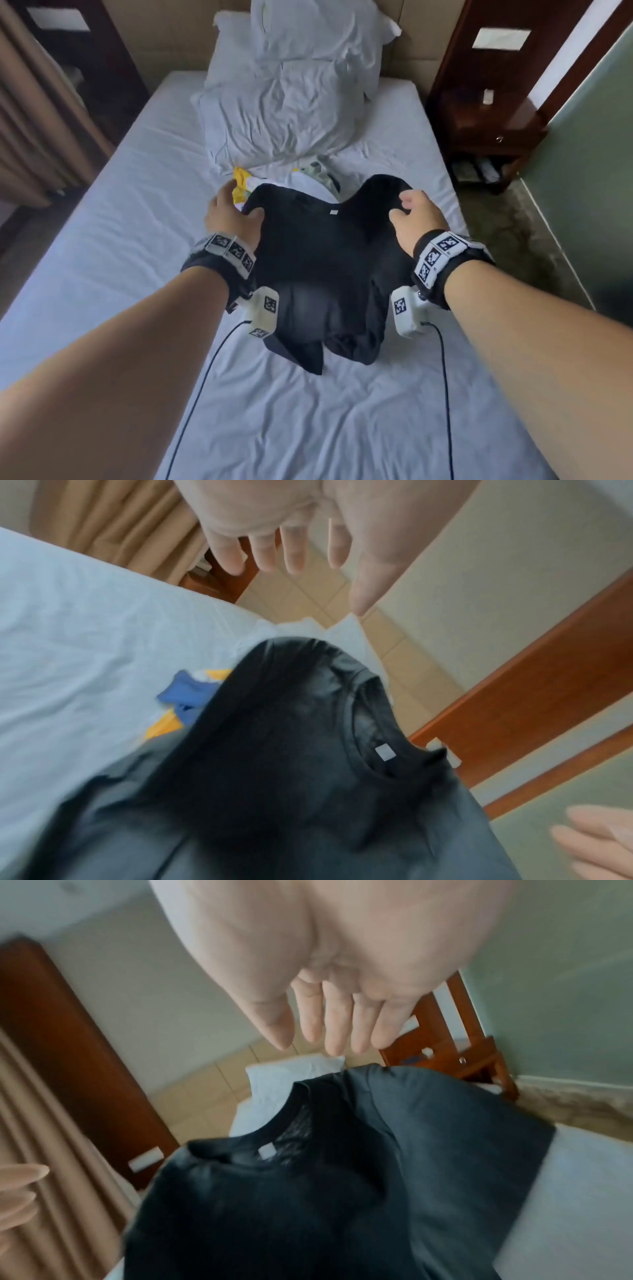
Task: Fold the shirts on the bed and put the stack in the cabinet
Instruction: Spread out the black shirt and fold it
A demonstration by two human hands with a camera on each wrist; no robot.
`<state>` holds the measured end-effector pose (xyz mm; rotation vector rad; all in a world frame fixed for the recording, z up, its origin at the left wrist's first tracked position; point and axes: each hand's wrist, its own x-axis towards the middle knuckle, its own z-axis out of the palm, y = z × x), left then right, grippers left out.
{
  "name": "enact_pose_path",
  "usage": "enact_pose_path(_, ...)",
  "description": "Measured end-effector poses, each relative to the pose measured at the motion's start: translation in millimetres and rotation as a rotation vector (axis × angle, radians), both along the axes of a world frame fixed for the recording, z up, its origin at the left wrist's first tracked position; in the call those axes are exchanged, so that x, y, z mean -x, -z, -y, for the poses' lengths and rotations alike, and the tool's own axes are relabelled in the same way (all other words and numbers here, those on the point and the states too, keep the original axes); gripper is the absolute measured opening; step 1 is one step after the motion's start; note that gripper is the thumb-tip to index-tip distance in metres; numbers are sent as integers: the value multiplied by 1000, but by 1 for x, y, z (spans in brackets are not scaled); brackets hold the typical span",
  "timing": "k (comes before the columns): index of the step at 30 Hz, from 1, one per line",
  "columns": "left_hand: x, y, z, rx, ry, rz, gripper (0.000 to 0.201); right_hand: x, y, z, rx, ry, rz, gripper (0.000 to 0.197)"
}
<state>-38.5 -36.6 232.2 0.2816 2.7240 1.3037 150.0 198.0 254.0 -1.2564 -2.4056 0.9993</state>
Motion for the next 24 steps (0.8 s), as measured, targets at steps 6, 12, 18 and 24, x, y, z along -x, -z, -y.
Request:
enact_pose_path(6,-55,159,32,464,208,381,24,-54,183,34,202,-121,516,29)
enact_pose_path(12,-105,273,66,523,135,659,48,-97,299,55,494,109,646,39)
enact_pose_path(18,-128,334,68,232,-154,785,59,-108,354,75,585,354,433,45)
enact_pose_path(24,-147,333,56,-75,-228,885,29,-112,370,82,589,364,208,33)
